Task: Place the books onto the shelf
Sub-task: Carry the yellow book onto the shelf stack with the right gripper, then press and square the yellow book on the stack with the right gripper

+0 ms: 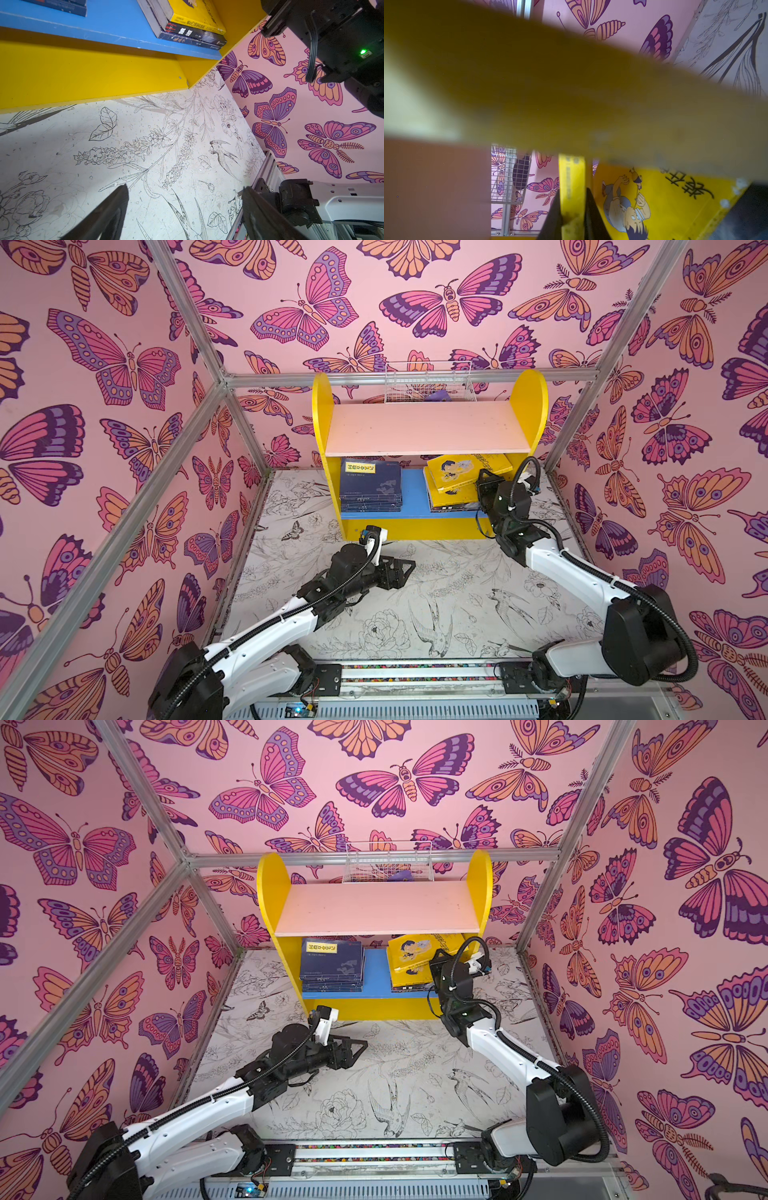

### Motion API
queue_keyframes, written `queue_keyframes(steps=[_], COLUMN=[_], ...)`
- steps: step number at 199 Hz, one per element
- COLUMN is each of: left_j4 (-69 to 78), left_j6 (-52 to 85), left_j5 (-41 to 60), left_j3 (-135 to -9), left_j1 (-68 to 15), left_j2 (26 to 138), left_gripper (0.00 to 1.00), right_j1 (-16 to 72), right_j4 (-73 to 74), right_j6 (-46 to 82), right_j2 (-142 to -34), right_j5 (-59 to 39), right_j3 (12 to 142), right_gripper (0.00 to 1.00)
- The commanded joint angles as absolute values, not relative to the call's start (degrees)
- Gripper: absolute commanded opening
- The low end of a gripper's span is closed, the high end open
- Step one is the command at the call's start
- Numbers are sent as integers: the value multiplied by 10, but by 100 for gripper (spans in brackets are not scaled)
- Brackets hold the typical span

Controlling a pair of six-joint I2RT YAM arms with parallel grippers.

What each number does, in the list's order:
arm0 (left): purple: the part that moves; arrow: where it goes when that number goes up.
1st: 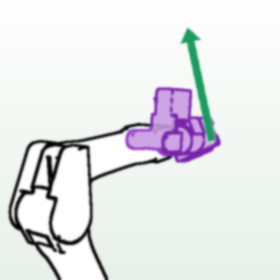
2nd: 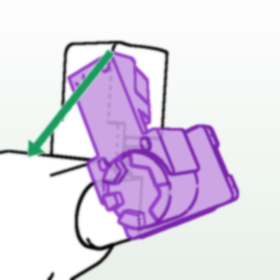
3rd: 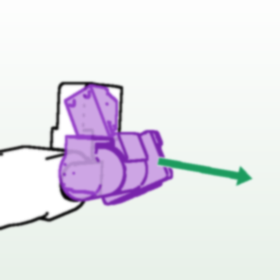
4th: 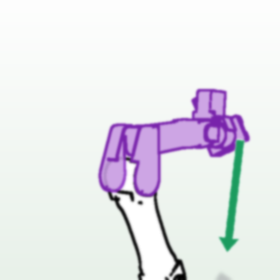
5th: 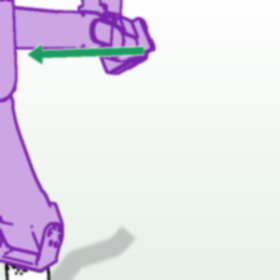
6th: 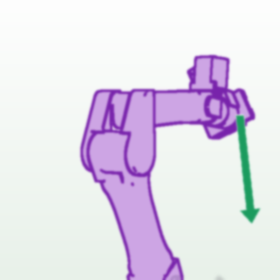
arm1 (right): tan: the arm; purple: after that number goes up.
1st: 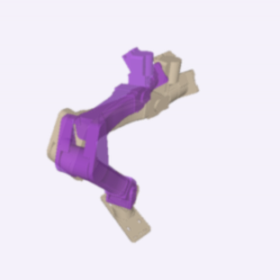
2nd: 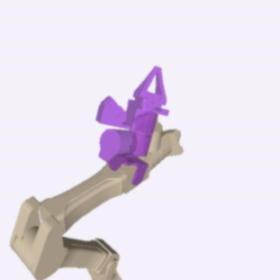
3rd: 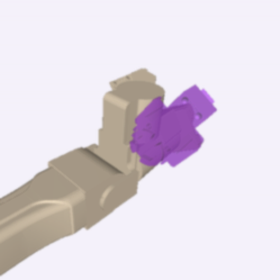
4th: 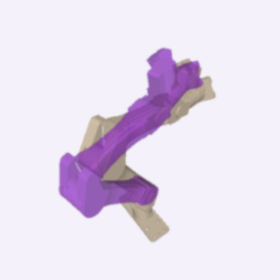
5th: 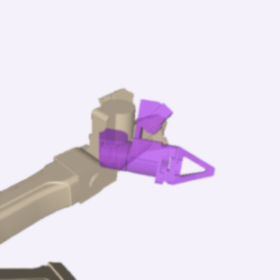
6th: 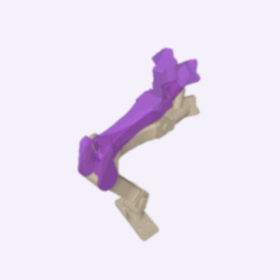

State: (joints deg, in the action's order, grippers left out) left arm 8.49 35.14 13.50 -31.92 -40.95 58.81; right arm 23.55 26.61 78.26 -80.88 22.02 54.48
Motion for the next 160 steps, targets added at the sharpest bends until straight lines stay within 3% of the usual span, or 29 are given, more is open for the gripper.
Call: queue_keyframes(steps=[1,44,67,87,129,160], left_j4=[79,74,73,72,72,70], left_j6=[338,335,335,336,333,329], left_j5=[139,140,141,140,147,143], left_j3=[-309,-314,-316,-317,-329,-336], left_j1=[-412,-412,-412,-412,-415,-419], left_j2=[577,587,590,592,611,620], left_gripper=[88,87,87,87,88,88], right_j1=[240,244,245,247,250,247], right_j4=[294,225,147,75,-31,-27], right_j6=[829,865,905,914,918,903], right_j2=[-832,-839,-827,-814,-796,-799], right_j5=[225,205,185,170,172,178], right_j3=[569,562,568,586,624,626], right_gripper=[3,14,50,66,78,83])
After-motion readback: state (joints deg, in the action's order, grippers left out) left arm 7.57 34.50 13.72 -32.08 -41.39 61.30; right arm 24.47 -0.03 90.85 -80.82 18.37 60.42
